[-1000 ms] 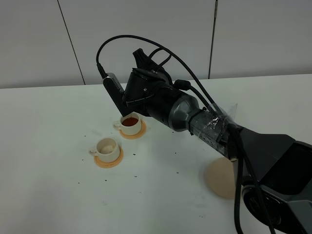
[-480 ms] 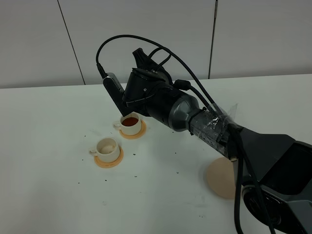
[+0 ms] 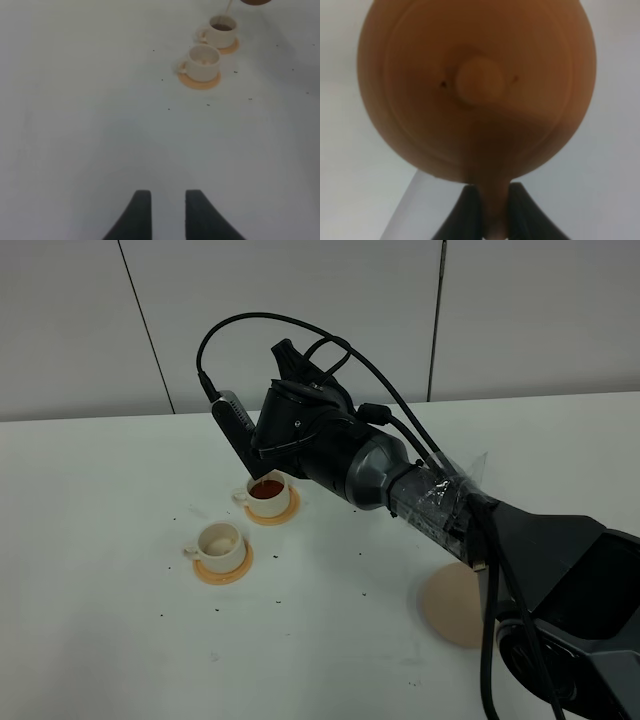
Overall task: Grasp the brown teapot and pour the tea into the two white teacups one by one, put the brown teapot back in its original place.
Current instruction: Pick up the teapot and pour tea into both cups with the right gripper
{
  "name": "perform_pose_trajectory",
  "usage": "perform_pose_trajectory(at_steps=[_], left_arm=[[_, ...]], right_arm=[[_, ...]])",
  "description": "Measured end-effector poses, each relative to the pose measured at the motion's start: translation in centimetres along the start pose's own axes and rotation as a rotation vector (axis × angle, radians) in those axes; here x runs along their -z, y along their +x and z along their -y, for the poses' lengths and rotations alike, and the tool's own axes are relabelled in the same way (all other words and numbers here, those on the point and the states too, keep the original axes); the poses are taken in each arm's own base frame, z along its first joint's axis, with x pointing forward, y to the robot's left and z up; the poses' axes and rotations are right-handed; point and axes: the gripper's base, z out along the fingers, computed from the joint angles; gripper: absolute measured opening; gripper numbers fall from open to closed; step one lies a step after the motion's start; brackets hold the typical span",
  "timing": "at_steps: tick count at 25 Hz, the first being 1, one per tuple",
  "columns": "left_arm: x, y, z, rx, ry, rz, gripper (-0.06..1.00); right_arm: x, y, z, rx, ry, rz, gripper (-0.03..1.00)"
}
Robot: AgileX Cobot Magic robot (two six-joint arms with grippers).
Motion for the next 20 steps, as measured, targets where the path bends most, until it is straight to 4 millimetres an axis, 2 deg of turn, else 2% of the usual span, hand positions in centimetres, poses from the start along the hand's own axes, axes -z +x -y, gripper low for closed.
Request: perform_pose_trajectory(at_steps=[20], left_arm=[[0.0,0.0,0.0,0.0,0.0,0.0,0.24]], right_arm=[[0.0,-0.14,-0.1,-0.013,-0.011,0.015,0.1]])
